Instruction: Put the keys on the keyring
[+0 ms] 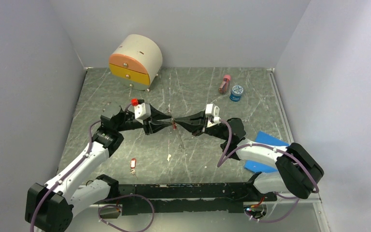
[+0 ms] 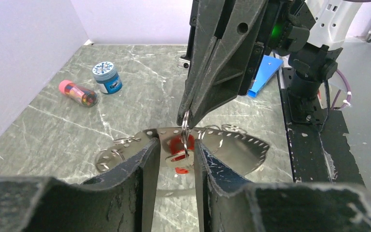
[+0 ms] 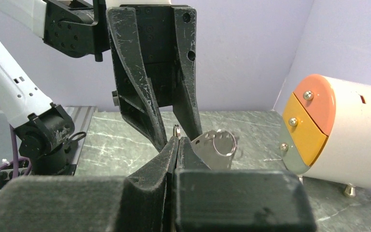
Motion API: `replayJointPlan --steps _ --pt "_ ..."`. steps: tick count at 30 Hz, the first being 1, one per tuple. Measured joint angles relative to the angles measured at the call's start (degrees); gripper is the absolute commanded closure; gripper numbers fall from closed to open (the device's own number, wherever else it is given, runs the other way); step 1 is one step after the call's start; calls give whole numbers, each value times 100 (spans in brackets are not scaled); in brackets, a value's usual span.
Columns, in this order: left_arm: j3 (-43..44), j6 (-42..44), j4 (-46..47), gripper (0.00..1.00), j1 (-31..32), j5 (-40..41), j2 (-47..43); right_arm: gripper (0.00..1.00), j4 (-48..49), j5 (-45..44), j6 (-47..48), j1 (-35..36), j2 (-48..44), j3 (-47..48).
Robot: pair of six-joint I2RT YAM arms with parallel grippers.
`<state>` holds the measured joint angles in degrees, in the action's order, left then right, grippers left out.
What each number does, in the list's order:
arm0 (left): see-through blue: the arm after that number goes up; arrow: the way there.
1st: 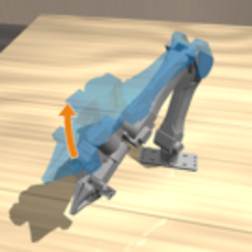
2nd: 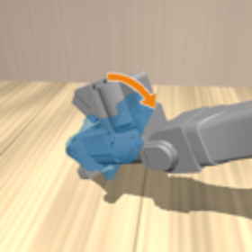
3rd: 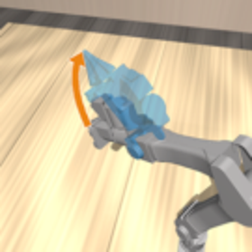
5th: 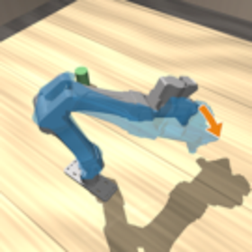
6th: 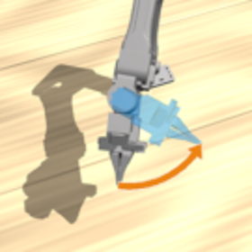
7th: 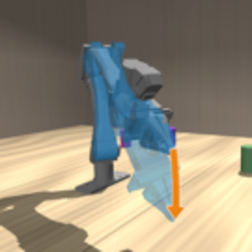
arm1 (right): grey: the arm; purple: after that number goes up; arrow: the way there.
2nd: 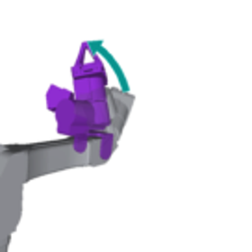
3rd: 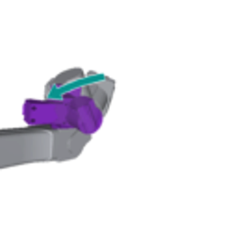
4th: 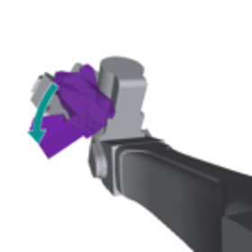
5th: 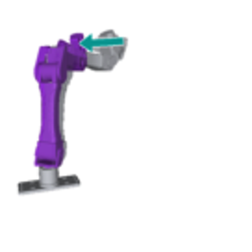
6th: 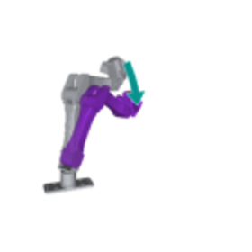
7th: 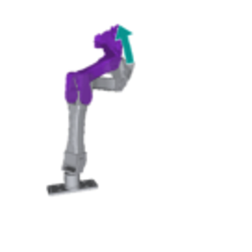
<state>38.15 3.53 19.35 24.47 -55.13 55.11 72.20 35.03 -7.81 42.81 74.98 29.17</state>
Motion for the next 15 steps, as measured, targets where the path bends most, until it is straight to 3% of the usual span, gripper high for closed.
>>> replayJointPlan --steps 3,10,15 --pt "2 -72 138 65 0 -2 74 100 -2 4 -13 0 2 0" --pt "39 -192 308 96 0 -90 201 100 -2 -2 -15 -7 4 0" --pt "153 -118 48 97 11 -199 212 100 -17 -9 17 -13 7 4"
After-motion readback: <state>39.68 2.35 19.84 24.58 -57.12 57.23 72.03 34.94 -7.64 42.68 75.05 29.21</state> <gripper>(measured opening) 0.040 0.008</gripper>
